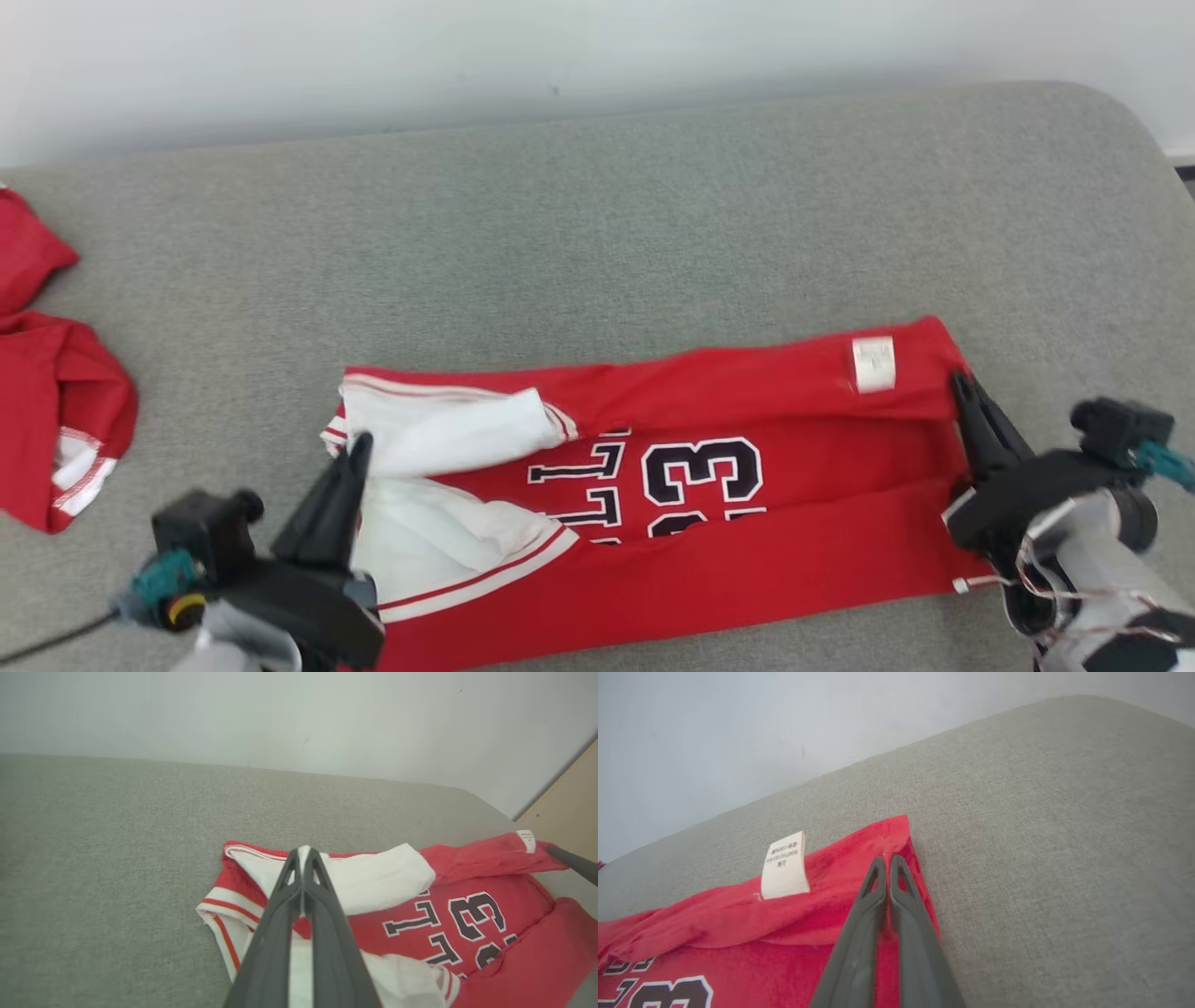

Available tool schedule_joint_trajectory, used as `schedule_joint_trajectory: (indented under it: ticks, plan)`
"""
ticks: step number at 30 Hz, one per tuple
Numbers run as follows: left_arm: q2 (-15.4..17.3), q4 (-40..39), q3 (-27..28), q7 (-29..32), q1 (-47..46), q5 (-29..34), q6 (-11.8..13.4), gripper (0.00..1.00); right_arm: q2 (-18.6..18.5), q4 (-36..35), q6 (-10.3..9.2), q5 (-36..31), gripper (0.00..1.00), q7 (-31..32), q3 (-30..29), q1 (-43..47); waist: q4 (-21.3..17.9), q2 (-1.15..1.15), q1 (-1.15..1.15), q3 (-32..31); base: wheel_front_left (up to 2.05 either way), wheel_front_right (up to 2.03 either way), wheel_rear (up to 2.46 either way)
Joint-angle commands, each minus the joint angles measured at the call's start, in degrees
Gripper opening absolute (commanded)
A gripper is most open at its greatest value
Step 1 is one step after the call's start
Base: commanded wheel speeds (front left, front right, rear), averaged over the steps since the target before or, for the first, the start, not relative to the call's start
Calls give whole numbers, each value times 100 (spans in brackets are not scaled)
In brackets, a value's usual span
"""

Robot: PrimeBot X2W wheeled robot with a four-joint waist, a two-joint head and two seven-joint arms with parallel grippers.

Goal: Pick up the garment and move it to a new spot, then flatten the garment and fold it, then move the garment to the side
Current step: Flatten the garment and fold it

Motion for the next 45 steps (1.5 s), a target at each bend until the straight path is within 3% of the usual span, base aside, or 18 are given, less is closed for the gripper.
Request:
schedule_joint_trajectory:
  ticks: [1, 11, 17, 18, 19, 20, 25, 31, 36, 45]
  plan:
    - [-46, -117, 8, -45, 245, -97, 74, 0, -61, -73, -14, 74, 0, -17, -119, 179, 122, 1, 2, -108, 0, 0, 0]
    - [-317, -84, -2, -97, 955, -121, 231, 0, -65, -336, -14, 84, 0, 80, -469, 862, 177, 1, 2, -188, 0, 0, 0]
    - [-452, 215, -16, -106, 1143, -14, 182, 0, 17, -420, -14, -24, 0, 255, -656, 1109, 190, 1, 2, -272, 0, 0, 0]
    - [-473, 280, -22, -108, 1148, 29, 207, 0, 28, -419, -14, -48, 17, 263, -699, 1144, 199, 1, 2, -287, 0, 0, 0]
    - [-480, 319, -32, -111, 1131, 96, 232, 41, 44, -426, -14, -73, 47, 267, -732, 1173, 203, 1, 2, -299, 0, 0, 0]
    - [-501, 348, -19, -114, 1103, 172, 250, 100, 64, -424, -14, -98, 100, 294, -759, 1203, 211, 1, 2, -312, 0, 0, 0]
    - [-649, 85, 520, -115, 1102, 897, 474, 100, 100, -584, -14, -139, 100, 281, -1032, 1271, 260, 1, 2, -381, 0, 0, 0]
    - [-1019, -545, 1771, -112, 1475, 1936, 698, 100, 37, -649, -14, -334, 100, 541, -1242, 1306, 365, 1, 2, -486, 0, 0, 0]
    - [-1324, -795, 2441, -112, 1870, 2575, 678, 100, 75, -320, -14, -639, 100, 983, -1329, 1176, 498, 1, 2, -571, 0, 0, 0]
    - [-1620, -765, 2936, -112, 2280, 3331, 532, 100, 202, 276, -14, -915, 100, 1428, -1436, 1110, 672, 1, 2, -652, 0, 0, 0]
